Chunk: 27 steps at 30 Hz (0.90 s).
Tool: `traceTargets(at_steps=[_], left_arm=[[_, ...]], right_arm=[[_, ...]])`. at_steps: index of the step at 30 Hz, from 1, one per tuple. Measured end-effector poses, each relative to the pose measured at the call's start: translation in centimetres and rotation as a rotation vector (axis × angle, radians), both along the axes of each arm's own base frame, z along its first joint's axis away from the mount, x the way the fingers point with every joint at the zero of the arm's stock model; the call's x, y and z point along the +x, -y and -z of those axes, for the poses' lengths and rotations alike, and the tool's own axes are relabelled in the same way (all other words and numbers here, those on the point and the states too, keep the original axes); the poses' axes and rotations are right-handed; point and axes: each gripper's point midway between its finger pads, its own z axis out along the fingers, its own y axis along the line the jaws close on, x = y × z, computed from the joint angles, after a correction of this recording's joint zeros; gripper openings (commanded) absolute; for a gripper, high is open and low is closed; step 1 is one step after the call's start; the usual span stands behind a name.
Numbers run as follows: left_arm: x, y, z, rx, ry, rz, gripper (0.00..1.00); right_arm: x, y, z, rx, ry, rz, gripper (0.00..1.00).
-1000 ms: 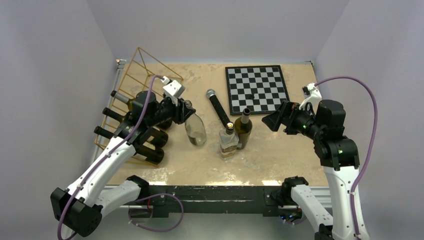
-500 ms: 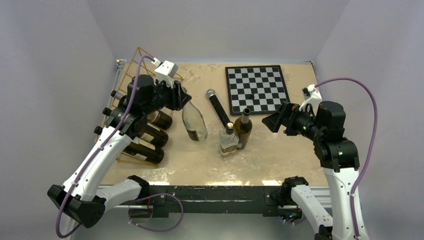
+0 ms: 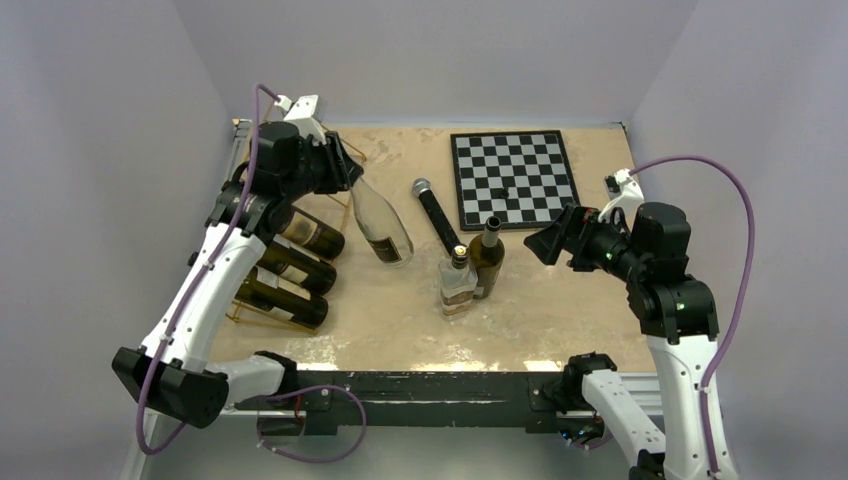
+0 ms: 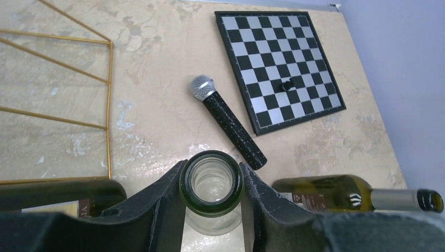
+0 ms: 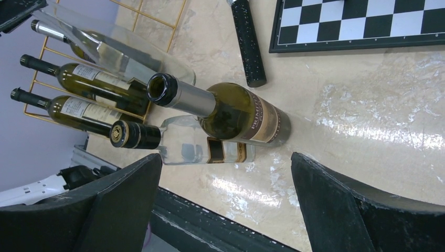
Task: Put the wine bottle on the wine rack
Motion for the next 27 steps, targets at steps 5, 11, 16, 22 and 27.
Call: traceTargets(at_steps=[5,11,16,22,27], left_arm=[[1.8,-3.3,0.6,-0.047,-0.044,-0.106,0.00],[3.1,-7.0,0.4,-0.056,-0.040,-0.215,0.00],[4.7,-9.7,0.3,-0.071,-0.043,-0.294,0.00],[6.0,-11.9,0.4,-0.071,-0.050,-0.350,0.00],[6.5,-13.8,0.6,-0.051,-0.054,-0.386,0.00]], right_arm=[[-0.5,0.2,-0.5,-0.004,0.026,0.010,0.99],[-1.8,0.7,-3.1,-0.012,0.104,0.033,0.99],[-2.4,1.1,-4.2,-0.019,0.151,0.048,0.99],[-2.4,1.3,-4.0,-0.026,0.140,0.057,0.99],[-2.6,1.5,-3.6,-0.037,0.130,0.067,0.99]])
